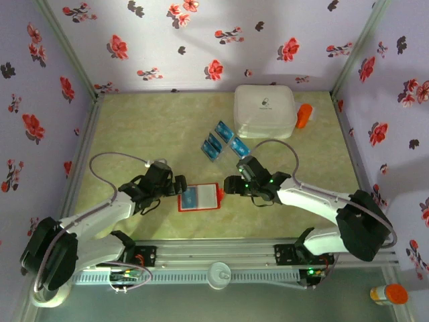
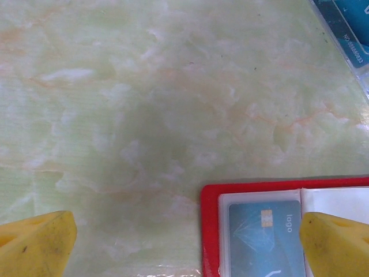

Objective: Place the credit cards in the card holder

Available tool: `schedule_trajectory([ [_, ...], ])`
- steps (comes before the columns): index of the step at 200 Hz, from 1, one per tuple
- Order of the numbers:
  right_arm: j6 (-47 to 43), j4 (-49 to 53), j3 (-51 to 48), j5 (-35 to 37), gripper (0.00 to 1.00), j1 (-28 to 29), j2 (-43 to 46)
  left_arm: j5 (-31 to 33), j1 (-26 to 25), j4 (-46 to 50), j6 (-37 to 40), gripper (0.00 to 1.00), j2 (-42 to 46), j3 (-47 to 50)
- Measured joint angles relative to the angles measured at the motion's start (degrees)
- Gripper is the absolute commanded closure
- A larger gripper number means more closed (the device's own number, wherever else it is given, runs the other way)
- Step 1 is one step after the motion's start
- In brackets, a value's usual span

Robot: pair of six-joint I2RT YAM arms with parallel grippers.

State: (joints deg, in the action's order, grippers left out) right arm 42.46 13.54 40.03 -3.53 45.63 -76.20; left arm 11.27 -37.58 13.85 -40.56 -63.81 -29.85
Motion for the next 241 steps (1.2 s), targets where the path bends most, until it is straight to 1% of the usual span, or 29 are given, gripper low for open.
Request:
schedule_trajectory([
  [36,0.0,-2.3,0.8,-2.8,0.34,0.2,-3.9,-1.3,0.0,-1.6,0.0,0.0,-2.5,0.0],
  [63,0.2,-3.8,1.9,-3.6,0.4,1.3,-7.2,-2.7,0.0,-3.1,-0.2,0.0,-5.0,0.0],
  [79,0.0,-5.0,2.2,-4.1,0.52,1.8,-8.7,-3.7,0.0,-3.7,-0.2,0.0,-6.5,-0.1],
  [94,0.3,-5.6,2.2,-4.2,0.71,2.0,-9.5,-4.5,0.0,-4.4,-0.6,0.0,-7.5,-0.3],
  [112,0.4,-6.0,2.2,-4.2,0.87,2.0,-9.8,-5.5,-0.2,-5.8,-1.2,0.0,-8.8,-0.5],
  [121,0.9,-6.2,2.1,-4.2,0.92,2.0,-9.8,-5.8,-0.4,-6.5,-1.6,0.0,-9.4,-0.5],
  [139,1.0,-6.3,2.0,-4.1,0.98,2.0,-9.8,-6.4,-1.4,-8.0,-2.6,0.0,-10.5,-0.5],
  [159,1.2,-6.6,1.3,-3.8,1.0,2.0,-9.6,-6.6,-2.8,-9.8,-3.5,0.0,-11.6,-0.5],
  [180,1.3,-6.7,0.6,-3.7,1.0,2.0,-9.2,-6.9,-3.8,-11.1,-4.2,0.0,-12.5,-0.5],
  [241,1.3,-6.9,0.4,-3.7,1.0,2.0,-9.0,-6.8,-4.9,-13.2,-4.6,0.0,-13.9,-0.5],
])
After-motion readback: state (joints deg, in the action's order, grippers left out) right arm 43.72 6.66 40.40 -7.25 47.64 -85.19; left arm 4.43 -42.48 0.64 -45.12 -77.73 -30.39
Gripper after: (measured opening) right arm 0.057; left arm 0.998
